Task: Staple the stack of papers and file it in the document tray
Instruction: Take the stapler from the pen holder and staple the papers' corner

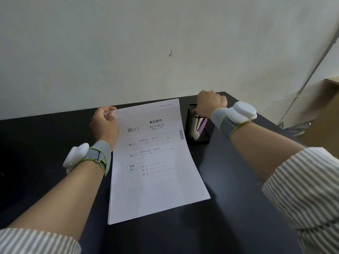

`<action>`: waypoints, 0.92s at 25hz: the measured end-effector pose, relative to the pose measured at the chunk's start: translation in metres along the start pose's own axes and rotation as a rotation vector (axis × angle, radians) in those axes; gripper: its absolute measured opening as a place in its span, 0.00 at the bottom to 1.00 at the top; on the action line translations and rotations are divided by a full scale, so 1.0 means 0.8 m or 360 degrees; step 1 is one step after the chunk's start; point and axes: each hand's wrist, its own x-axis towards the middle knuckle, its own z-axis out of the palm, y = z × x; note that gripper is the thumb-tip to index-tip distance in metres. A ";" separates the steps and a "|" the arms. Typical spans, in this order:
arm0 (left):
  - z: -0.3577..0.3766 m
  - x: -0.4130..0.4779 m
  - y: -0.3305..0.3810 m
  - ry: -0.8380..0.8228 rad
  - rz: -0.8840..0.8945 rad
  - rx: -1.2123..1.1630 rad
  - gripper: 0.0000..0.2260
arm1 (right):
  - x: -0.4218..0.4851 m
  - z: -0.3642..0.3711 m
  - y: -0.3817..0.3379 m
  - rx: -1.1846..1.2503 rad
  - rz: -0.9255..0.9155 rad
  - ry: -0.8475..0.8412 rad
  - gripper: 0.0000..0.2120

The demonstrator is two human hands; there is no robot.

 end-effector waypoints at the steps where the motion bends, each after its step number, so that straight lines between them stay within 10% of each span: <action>1: 0.001 0.000 0.000 -0.0005 0.0002 -0.0011 0.09 | 0.000 -0.001 -0.001 -0.0012 0.0004 -0.0001 0.09; 23: -0.001 -0.015 0.020 -0.0051 0.0136 -0.0107 0.08 | -0.019 -0.013 -0.002 -0.0056 0.0006 -0.0220 0.14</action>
